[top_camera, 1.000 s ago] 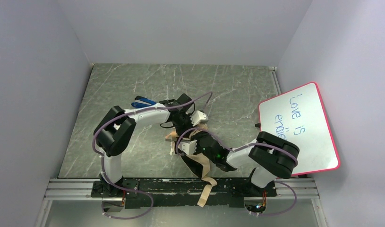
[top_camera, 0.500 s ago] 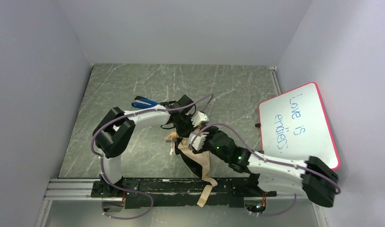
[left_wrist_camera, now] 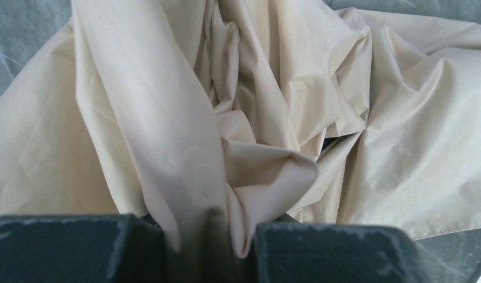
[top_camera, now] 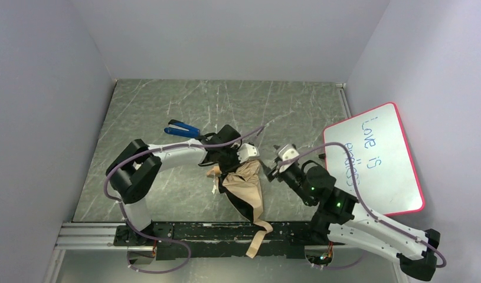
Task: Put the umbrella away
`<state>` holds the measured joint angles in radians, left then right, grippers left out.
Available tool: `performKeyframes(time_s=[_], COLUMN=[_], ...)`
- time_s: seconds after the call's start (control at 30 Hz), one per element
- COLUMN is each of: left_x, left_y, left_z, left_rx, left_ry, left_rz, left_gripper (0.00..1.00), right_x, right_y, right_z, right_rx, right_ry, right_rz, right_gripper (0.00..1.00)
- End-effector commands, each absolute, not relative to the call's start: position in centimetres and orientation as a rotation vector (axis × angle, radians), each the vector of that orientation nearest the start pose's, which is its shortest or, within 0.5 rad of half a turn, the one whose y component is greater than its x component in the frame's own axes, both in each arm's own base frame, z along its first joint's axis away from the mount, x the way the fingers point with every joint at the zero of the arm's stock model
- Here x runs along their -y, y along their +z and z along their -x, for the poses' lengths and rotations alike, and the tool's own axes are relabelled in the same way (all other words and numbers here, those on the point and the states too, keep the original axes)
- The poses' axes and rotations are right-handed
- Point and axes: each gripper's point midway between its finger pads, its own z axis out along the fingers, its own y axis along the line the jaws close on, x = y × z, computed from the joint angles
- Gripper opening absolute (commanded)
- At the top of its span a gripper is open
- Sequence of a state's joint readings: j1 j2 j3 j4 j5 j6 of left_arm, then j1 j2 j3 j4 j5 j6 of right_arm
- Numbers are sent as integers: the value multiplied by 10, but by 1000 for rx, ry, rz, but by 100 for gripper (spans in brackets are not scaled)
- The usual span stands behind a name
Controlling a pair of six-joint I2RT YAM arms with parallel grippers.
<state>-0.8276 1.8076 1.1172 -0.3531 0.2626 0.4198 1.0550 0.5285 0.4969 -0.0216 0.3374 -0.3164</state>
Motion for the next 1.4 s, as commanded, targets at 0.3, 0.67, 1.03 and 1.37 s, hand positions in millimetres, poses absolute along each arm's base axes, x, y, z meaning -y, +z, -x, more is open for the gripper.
performKeyframes(time_s=[0.3,0.67,1.03,1.37], left_x=[267,257,258,256], left_y=[10,5,-1,-4], left_z=[-252,-256,-242,-238], left_rx=[-1853,-1642,-1447,-1381], left_ry=[-66,317,495,574], left_rz=[-1817,-1846,-1885,-1906], left_gripper=[5,5,5,5], right_x=[-146,-189,-230,-242], right_y=[251,202,154,108], right_z=[-277,-342,-343,-295], right_rx=[-1831,-2113,-2013,-1966], right_ry=[162,585,631,712], right_rz=[280,492,1175,1601], right_gripper=[70,73,73,74])
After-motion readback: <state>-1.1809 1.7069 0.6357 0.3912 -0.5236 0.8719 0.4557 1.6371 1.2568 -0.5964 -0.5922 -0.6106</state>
